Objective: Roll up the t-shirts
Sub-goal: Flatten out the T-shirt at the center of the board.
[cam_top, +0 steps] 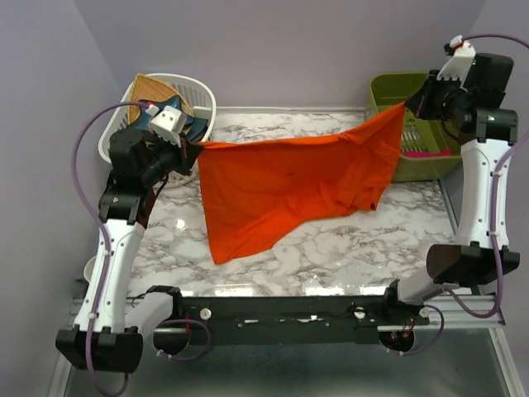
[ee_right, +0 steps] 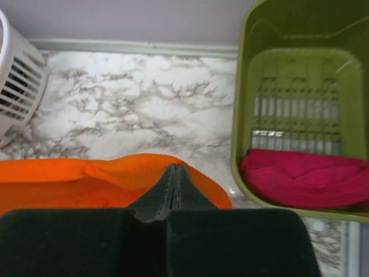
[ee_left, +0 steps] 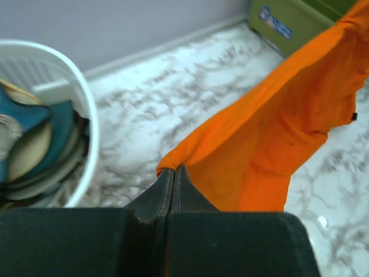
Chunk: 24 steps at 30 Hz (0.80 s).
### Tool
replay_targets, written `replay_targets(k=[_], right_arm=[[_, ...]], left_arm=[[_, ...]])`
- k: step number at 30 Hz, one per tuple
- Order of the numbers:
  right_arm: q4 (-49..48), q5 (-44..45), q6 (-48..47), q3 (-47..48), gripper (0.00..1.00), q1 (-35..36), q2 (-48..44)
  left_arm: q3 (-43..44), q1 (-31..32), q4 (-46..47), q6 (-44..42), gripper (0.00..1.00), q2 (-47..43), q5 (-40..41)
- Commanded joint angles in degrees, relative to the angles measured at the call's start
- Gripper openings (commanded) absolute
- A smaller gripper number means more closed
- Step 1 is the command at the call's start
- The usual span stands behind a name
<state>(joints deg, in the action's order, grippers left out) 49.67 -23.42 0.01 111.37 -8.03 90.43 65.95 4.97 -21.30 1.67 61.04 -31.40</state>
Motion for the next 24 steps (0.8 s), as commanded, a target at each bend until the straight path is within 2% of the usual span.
replay_targets(k=[1,3,12,15,19,24], right_arm=[[-2.6,4.9,-3.6,5.3,0.0,-0.7,-7.8],[-2.8,4.2,-4.9,5.7,0.01,-0.7,-10.2],[-2.6,-1.5,-11.7,6.4,0.01,-0.7,-24.5],[-3.6,-0.3,-13.5,6.1,0.01,-0.7,-28.9],[-7.7,6.0,-12.3,4.4,0.0,-0.7,-34.5],[-10.2,5.5,-11.0,6.7,0.0,-0.7,-39.6]], left_arm=[[0.1,-2.3,4.2,-2.6,0.0,-7.8,12.4],[0.6,-2.9,5.2,-1.9,0.0,-9.8,15.0],[8.9,-3.6,6.4,-1.1,0.0,-17.3,17.8],[12.0,-3.7,7.8,-3.7,0.0,-19.6,20.5],[16.2,-3.7,8.1,-5.3,0.0,-22.0,22.6],[20.8,-3.7,8.6,-6.5,0.0,-24.6,23.4]])
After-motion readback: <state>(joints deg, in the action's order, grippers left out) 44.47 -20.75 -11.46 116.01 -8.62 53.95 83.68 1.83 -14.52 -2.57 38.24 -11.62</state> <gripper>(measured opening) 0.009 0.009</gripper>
